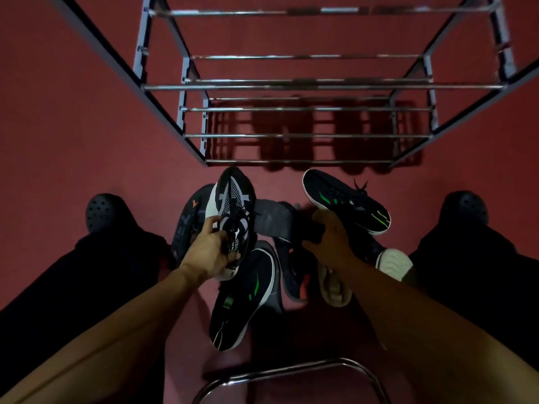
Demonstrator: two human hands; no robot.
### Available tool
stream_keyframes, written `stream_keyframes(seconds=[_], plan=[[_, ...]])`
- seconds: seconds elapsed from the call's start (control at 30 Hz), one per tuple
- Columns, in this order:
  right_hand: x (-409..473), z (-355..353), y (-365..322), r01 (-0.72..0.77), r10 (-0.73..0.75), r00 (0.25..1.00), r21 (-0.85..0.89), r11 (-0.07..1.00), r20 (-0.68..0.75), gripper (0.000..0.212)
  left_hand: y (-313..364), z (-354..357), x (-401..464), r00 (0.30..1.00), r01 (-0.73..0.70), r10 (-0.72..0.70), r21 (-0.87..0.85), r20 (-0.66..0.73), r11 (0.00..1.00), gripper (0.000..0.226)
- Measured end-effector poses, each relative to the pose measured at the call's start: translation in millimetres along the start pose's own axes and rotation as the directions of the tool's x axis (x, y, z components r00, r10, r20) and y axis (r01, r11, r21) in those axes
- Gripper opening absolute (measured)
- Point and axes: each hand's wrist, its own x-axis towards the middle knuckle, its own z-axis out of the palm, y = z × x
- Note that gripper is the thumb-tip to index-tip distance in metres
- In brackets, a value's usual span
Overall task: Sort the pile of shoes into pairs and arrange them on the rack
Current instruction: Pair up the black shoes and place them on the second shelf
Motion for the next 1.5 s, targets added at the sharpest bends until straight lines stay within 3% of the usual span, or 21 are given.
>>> stream_keyframes(seconds=[0.03,0.07,0.1,0.17,0.23,0.3,0.43,0.5,0.57,0.67,0.77,0.83,0.9,1.03,1.1,1.2,1.33,1.4,1.5], plan=[[3,3,4,-0.04,0.039,0.999,0.018,0.999,0.024,0.078,-3,4,1,1.0,0.029,-0.029,-0.027,-0.006,0.999,0.031],[4,7,7,-0.088,0.086,0.995,0.034,0.996,0.049,0.078,-3,7,2,0.999,-0.017,0.014,0.079,0.046,0.997,0.019],[4,10,8,-0.126,0.122,0.99,0.052,0.991,0.063,0.077,5,4,1,0.986,-0.038,0.018,0.12,0.164,0.992,0.016],[-5,17,6,-0.173,0.164,0.983,0.128,0.977,0.081,0.071,11,2,4,0.957,0.152,-0.175,0.113,0.233,0.982,0.03],[-24,24,-2,-0.192,0.159,0.975,0.231,0.954,0.154,0.068,5,-2,3,0.957,0.123,-0.174,0.218,0.231,0.968,0.055],[-44,38,-11,-0.144,0.085,0.976,0.305,0.942,0.198,0.062,0,-2,2,0.974,0.115,-0.161,0.271,0.156,0.956,0.05],[-67,54,-31,-0.009,0.02,0.999,0.252,0.968,-0.038,0.049,-6,-10,-5,0.989,0.123,-0.141,0.266,0.049,0.956,0.045],[-75,51,-33,0.062,-0.044,0.987,0.109,0.992,-0.157,0.047,-8,-15,-10,0.99,0.116,-0.137,0.304,0.046,0.945,0.046],[-82,47,-31,0.129,-0.138,0.973,-0.062,0.99,-0.188,0.048,-8,-21,-15,0.989,0.102,-0.129,0.316,0.066,0.943,0.044],[-84,37,-21,0.157,-0.166,0.984,-0.131,0.979,-0.061,0.05,-1,-22,-21,0.986,0.117,-0.144,0.274,0.083,0.955,0.037],[-83,30,-12,0.184,-0.188,0.966,0.041,0.982,0.176,0.041,14,-16,-26,0.974,0.168,-0.192,0.191,0.115,0.967,0.022],[-84,29,-9,0.166,-0.199,0.962,0.178,0.97,0.189,0.03,22,-10,-26,0.969,0.204,-0.22,0.136,0.112,0.969,0.019],[-84,29,-8,0.134,-0.172,0.97,0.208,0.969,0.174,0.026,28,-6,-28,0.969,0.217,-0.224,0.074,0.108,0.973,0.017],[-81,21,-15,0.098,-0.104,0.995,0.304,0.948,0.004,0.026,43,-1,-35,0.986,0.146,-0.142,-0.044,0.081,0.988,0.015],[-80,12,-30,0.06,-0.101,0.993,0.464,0.884,0.064,0.03,50,6,-35,0.994,0.082,-0.081,-0.006,0.076,0.997,0.012],[-72,-2,-57,-0.09,-0.032,0.985,0.655,0.75,0.172,0.026,75,25,-34,0.991,-0.076,0.07,0.042,0.116,0.996,0.028],[-65,-36,-62,-0.061,0.067,0.998,0.681,0.729,0.018,0.039,103,53,-30,0.947,-0.263,0.264,-0.03,0.181,0.964,0.023],[-68,-50,-48,0.032,-0.003,0.999,0.693,0.72,-0.043,0.017,109,63,-27,0.923,-0.28,0.294,-0.092,0.249,0.956,0.016],[-72,-58,-31,-0.023,0.033,0.999,0.653,0.757,-0.004,0.023,107,74,-24,0.9,-0.285,0.27,-0.008,0.343,0.959,0.036]])
